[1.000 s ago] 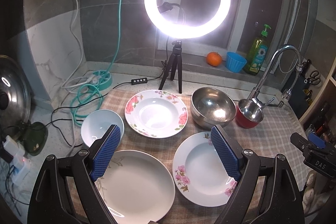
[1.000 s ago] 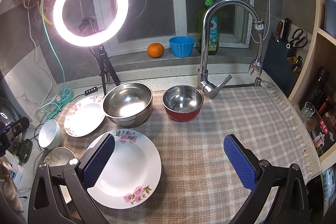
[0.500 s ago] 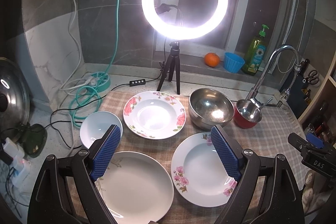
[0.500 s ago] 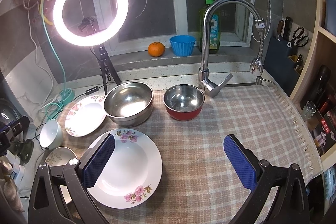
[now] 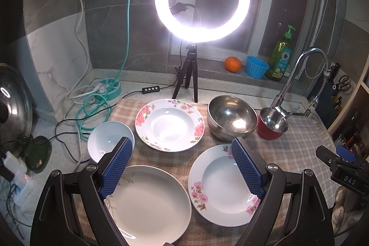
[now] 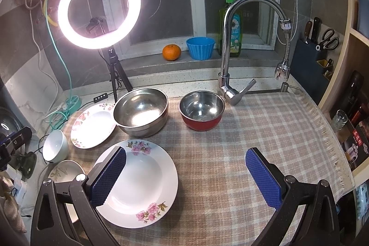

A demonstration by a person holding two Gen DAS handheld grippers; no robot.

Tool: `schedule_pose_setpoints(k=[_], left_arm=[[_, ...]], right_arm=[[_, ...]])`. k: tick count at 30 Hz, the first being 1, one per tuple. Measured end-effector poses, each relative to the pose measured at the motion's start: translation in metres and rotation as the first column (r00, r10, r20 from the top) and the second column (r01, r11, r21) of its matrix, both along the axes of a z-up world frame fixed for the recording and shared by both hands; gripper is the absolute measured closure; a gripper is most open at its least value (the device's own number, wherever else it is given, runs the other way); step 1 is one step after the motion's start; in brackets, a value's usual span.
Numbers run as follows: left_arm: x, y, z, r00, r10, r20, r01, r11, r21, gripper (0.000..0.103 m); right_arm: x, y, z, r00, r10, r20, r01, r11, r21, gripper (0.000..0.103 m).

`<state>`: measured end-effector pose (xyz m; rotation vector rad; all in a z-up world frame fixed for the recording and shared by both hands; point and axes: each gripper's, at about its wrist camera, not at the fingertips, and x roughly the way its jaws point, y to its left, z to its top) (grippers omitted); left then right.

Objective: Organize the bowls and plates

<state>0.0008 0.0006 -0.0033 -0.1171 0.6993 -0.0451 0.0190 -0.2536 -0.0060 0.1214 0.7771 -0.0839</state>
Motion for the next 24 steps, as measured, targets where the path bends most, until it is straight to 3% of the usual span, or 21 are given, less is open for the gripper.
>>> schedule_pose_setpoints(k=[24], left_arm=[[0.0036, 0.0023, -0.0024, 1.0, -0.001, -0.012, 0.001, 1.0, 0.003, 0.015]], right_arm=[[0.0041, 0.0004, -0.0072, 1.0, 0.015, -0.018, -0.015, 1.0, 0.006, 0.0]])
